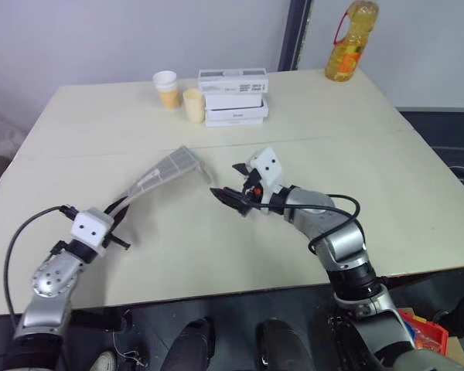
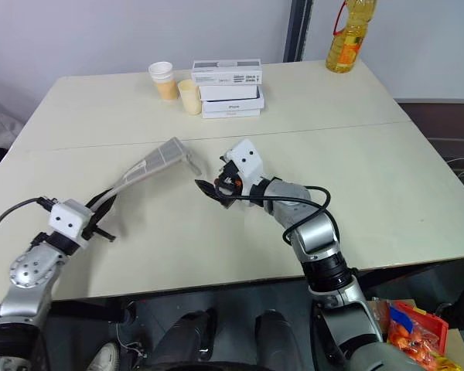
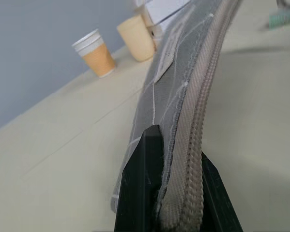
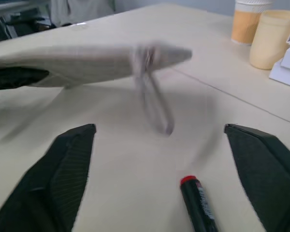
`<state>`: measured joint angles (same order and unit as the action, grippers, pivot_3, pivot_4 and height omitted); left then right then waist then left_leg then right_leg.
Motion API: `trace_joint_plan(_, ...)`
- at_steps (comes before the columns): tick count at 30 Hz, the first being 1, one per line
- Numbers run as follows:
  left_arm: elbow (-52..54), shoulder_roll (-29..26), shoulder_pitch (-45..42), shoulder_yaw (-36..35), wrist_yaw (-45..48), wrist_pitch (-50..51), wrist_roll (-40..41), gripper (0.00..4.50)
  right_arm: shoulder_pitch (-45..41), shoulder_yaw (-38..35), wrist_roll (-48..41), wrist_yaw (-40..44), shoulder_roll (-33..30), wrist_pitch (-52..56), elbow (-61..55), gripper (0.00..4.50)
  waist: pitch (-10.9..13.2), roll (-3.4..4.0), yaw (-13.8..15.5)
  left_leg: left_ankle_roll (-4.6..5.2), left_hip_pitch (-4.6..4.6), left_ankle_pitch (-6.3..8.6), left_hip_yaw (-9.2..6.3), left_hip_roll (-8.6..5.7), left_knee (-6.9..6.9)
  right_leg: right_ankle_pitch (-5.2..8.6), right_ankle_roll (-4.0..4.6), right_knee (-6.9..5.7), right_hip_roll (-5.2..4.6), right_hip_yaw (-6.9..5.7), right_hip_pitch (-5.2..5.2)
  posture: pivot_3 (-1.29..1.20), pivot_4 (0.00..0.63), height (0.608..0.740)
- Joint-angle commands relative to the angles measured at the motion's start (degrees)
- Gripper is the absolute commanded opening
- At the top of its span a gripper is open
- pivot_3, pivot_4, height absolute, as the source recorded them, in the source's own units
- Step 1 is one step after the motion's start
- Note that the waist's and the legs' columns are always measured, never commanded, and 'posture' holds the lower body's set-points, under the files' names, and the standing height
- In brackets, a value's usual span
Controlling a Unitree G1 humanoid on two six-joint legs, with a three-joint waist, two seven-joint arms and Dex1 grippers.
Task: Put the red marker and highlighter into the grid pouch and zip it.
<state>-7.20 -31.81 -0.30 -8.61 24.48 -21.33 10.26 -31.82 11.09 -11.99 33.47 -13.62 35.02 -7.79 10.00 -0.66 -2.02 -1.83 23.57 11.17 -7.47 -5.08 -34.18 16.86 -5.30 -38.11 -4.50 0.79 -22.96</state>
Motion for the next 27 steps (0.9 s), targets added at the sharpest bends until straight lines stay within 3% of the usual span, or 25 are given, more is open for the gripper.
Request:
trace_joint_plan(1, 4.91, 1.78, -0.72, 0.46, -1.68, 2.75, -1.37, 0.0, -2.33, 0.18, 0.77, -1.65, 0.79, 0.01, -0.03, 4.48, 0.0, 0.01, -0.16, 0.0, 0.0, 0.0, 0.0, 0.0, 0.01, 0.0, 0.0, -0.01, 0.0, 0.0, -0.01, 0.0, 0.15, 0.74)
trace_joint_plan(12, 6.37, 5.73, -4.12, 3.23, -0.64, 5.42, -3.4, 0.0, -5.58, -1.41, 2.73, -8.06, 4.11, 0.0, 5.31, 4.48, 0.0, 0.01, -0.16, -0.01, 0.0, -0.01, 0.02, -0.01, 0.01, 0.0, 0.0, 0.0, 0.02, 0.02, -0.01, 0.0, 0.15, 0.74)
trace_joint_plan(15, 5.82, 6.11, -4.68, 3.52, -0.26, 5.17, -3.94, 0.0, -5.72, -1.94, 2.15, -8.74, 4.69, 0.42, 5.59, 3.56, 0.0, 0.0, -0.16, -0.02, 0.0, -0.01, 0.02, -0.01, 0.01, 0.0, 0.0, 0.0, 0.02, 0.01, -0.01, 0.0, 0.15, 0.74)
trace_joint_plan(21, 5.6, 6.83, -4.66, 3.61, 0.02, 4.87, -4.66, 0.0, -5.66, -1.5, 2.29, -9.19, 4.82, 0.37, 5.27, 0.36, 0.0, 0.0, -0.24, -0.02, 0.0, -0.01, 0.03, 0.0, 0.02, 0.0, 0.0, 0.0, 0.02, 0.02, -0.02, 0.0, 0.15, 0.74)
trace_joint_plan(22, 5.63, 6.96, -4.54, 3.58, 0.06, 4.8, -4.8, 0.0, -5.72, -1.45, 2.29, -9.26, 4.87, 0.43, 5.26, 0.07, 0.0, 0.01, -0.22, -0.01, 0.0, -0.01, 0.03, 0.0, 0.02, 0.0, 0.0, 0.0, 0.03, 0.02, -0.02, 0.0, 0.15, 0.74)
trace_joint_plan(27, 6.03, 7.7, -3.67, 3.7, -0.1, 4.67, -5.39, 0.0, -6.22, -0.06, 3.35, -9.74, 5.2, 0.13, 4.92, 0.07, 0.0, 0.01, -0.22, -0.02, 0.0, -0.01, 0.03, 0.0, 0.02, 0.0, 0.0, 0.0, 0.03, 0.02, -0.02, 0.0, 0.15, 0.74)
